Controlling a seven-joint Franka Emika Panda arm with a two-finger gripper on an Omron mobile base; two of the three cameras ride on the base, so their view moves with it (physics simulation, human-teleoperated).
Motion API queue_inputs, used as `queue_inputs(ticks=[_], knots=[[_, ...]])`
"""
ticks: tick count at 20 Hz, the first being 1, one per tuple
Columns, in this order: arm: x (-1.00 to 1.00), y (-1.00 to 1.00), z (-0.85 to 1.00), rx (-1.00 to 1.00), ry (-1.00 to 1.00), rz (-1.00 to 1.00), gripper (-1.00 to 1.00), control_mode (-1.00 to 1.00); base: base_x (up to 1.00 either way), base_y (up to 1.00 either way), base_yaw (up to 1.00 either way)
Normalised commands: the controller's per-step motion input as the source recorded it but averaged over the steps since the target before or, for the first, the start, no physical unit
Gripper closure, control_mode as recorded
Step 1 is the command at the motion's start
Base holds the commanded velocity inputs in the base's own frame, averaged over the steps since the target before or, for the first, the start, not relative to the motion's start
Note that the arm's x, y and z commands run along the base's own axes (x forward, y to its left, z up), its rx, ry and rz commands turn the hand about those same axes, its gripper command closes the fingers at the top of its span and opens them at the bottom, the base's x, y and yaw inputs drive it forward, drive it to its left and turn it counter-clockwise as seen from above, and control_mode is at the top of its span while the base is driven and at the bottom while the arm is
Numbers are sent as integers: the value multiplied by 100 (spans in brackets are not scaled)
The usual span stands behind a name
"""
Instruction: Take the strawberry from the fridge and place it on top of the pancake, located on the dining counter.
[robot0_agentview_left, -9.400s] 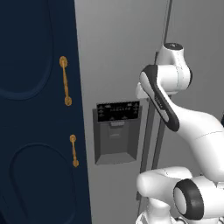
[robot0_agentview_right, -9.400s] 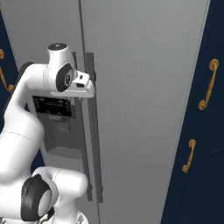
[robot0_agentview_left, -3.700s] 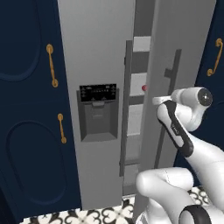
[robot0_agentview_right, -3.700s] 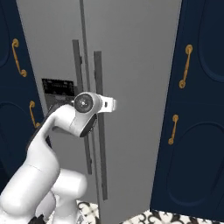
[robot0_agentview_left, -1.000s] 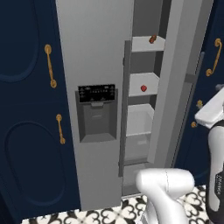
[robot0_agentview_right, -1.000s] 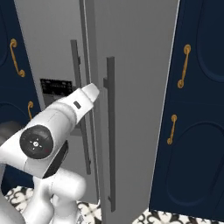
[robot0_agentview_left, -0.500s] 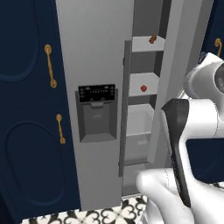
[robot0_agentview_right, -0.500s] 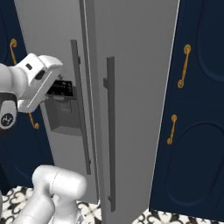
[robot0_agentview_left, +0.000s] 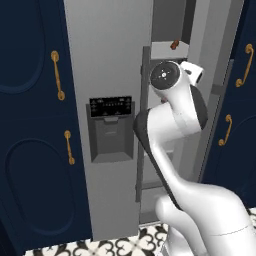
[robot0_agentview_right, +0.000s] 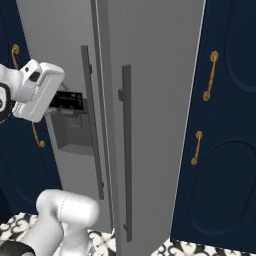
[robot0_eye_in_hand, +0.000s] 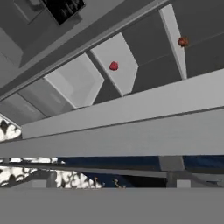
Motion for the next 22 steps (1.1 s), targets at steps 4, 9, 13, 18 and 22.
queue_inputs(ticks=[4,9,13,18,22], knots=[[78,-10,-32,-1,0,-14,-100,-100,0,0,0],[74,-23,-24,0,0,-10,-100,-100,0,0,0],[55,-45,-19,0,-7,-3,-100,-100,0,0,0],[44,-41,-15,0,-4,0,-100,-100,0,0,0],[26,-31,-12,0,-1,0,-100,-100,0,0,0]])
